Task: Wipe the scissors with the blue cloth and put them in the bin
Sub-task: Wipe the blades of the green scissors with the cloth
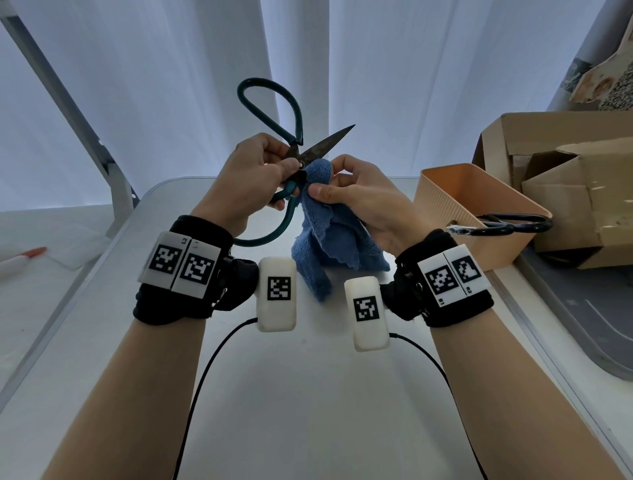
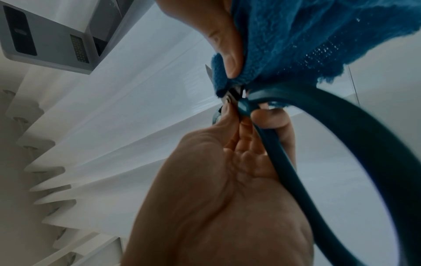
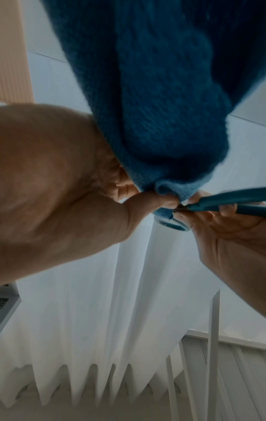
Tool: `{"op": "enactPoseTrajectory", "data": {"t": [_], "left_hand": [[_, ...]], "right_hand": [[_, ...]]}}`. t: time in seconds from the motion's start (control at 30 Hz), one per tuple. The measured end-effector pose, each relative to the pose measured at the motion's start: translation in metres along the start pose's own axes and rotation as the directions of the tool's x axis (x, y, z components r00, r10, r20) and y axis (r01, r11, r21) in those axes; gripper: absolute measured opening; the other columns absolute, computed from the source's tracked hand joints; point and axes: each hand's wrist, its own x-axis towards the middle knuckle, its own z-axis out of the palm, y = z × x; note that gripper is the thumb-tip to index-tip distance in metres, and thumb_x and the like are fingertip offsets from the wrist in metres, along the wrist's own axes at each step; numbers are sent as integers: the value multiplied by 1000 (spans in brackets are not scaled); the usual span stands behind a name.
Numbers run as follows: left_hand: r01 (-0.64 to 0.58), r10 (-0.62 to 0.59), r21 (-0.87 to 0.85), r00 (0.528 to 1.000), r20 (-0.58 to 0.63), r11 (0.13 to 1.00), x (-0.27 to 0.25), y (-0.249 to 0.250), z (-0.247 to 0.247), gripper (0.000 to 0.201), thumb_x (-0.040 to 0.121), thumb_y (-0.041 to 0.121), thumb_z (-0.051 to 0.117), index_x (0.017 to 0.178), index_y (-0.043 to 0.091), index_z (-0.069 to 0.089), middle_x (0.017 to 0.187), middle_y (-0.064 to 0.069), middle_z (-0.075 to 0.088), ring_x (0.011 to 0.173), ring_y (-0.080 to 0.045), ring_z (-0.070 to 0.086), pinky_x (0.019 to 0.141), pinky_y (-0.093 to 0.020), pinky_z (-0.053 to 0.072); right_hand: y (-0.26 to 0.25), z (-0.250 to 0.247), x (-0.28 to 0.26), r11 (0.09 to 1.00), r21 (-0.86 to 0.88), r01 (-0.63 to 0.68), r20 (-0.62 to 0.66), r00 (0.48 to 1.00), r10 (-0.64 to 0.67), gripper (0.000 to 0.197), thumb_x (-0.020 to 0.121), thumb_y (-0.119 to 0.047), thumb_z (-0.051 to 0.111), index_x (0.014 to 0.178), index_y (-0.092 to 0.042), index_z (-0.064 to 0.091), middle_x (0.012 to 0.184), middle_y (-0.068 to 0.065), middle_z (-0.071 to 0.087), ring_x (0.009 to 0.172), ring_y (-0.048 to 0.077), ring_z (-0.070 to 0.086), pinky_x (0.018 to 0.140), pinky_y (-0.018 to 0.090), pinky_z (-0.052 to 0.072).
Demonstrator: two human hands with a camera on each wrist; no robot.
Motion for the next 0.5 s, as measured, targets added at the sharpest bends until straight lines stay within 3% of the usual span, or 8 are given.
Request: {"op": "enactPoseTrajectory", "data": {"t": [0.13, 0.4, 0.5], "left_hand": [[7, -7, -20, 1000, -21, 1000, 1, -1, -6, 13, 99, 8, 57, 112, 5, 56, 105, -19, 69, 59, -5, 66, 47, -21, 50], [17, -18, -30, 1000, -21, 999, 1, -2, -7, 13, 100, 8, 57, 112, 6, 56, 110, -22, 69, 61, -8, 65, 47, -21, 49], [13, -13, -16, 1000, -2, 1000, 1, -3, 0, 14, 100, 8, 56, 113, 5, 55, 100, -17, 68, 58, -5, 65, 46, -21, 49]], "right_hand": [[1, -3, 0, 1000, -19, -11, 27, 1000, 12, 25, 84, -4, 75, 103, -4, 57, 94, 21, 61, 87, 33, 63, 95, 57, 53], [-1, -11, -1, 998, -69, -6, 58, 998, 10, 23, 85, -5, 75, 100, -7, 59, 75, 7, 59, 84, 31, 62, 94, 54, 53], [0, -13, -3, 998, -62, 2, 67, 998, 3, 24, 85, -7, 76, 101, -7, 58, 84, 15, 63, 86, 31, 63, 94, 52, 52]]}}
